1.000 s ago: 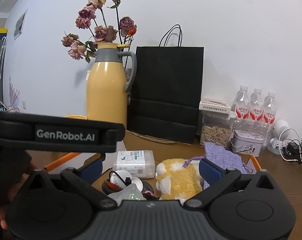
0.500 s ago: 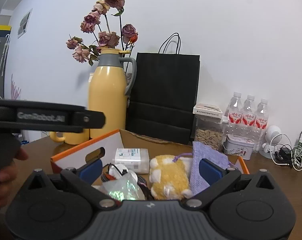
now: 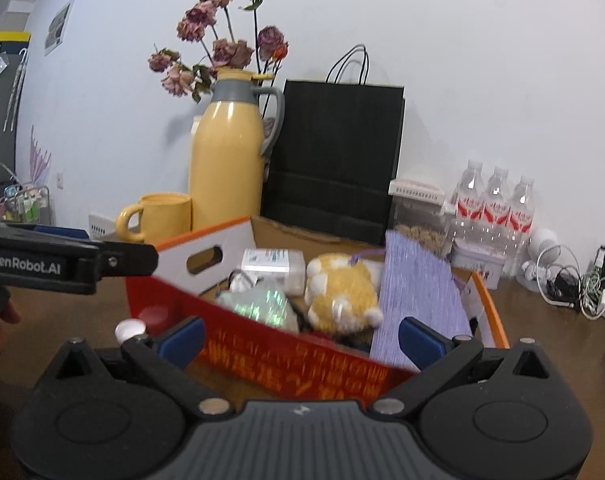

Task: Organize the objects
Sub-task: 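Move both tools back over the table toward the white disc and cap, then grasp the white round disc with the right tool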

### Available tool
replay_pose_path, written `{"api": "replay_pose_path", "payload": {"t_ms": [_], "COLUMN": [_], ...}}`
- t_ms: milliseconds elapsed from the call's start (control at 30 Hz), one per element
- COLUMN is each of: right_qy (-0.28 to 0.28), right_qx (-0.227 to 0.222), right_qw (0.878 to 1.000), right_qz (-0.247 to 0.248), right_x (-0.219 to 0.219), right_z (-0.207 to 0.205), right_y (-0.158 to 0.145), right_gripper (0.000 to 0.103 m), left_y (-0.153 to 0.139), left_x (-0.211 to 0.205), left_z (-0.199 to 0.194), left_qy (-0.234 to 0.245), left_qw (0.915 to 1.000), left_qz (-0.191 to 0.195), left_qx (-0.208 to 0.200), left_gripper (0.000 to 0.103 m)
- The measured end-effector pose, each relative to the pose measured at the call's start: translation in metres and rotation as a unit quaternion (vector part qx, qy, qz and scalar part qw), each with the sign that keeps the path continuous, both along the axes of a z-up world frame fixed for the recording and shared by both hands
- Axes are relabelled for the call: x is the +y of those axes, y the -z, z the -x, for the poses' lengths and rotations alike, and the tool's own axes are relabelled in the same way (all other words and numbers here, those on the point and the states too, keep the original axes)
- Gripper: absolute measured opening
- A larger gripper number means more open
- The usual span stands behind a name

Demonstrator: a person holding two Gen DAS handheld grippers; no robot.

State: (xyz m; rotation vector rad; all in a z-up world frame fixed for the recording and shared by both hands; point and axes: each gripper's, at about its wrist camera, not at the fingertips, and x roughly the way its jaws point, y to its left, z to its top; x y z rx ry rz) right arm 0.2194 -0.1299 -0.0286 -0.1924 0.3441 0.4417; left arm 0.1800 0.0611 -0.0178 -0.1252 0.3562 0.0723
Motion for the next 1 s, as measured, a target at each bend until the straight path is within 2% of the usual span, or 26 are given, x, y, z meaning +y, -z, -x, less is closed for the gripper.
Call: {"api": "replay_pose_path", "payload": {"t_ms": [200, 500, 1000], "right_qy": [-0.002, -0.008, -0.004], "right_qx": [0.021, 0.069, 0.142], "right_qw": [1.000, 0.997, 0.990], "right_qz": [0.002, 0.018, 0.023], "right_x": [-0.004, 0.001, 0.007], "right_z": [0.013, 0.015, -0.001], "right_y": [0.010, 0.024, 0.035], "right_gripper": [0.103, 0.103, 0.103], "left_y": [0.015, 0.023, 0.027], "left_x": [0.007, 0.015, 0.020], "left_z": [0.016, 0.022, 0.023], "left_qy": [-0.010, -0.023, -0.027], "left_qw": [0.9994, 0.9978, 0.9969], "left_qz": [-0.003, 0.000, 0.016], "left_qx": [0.034, 0.062, 0.071], "left_gripper": [0.103, 0.103, 0.103]}}
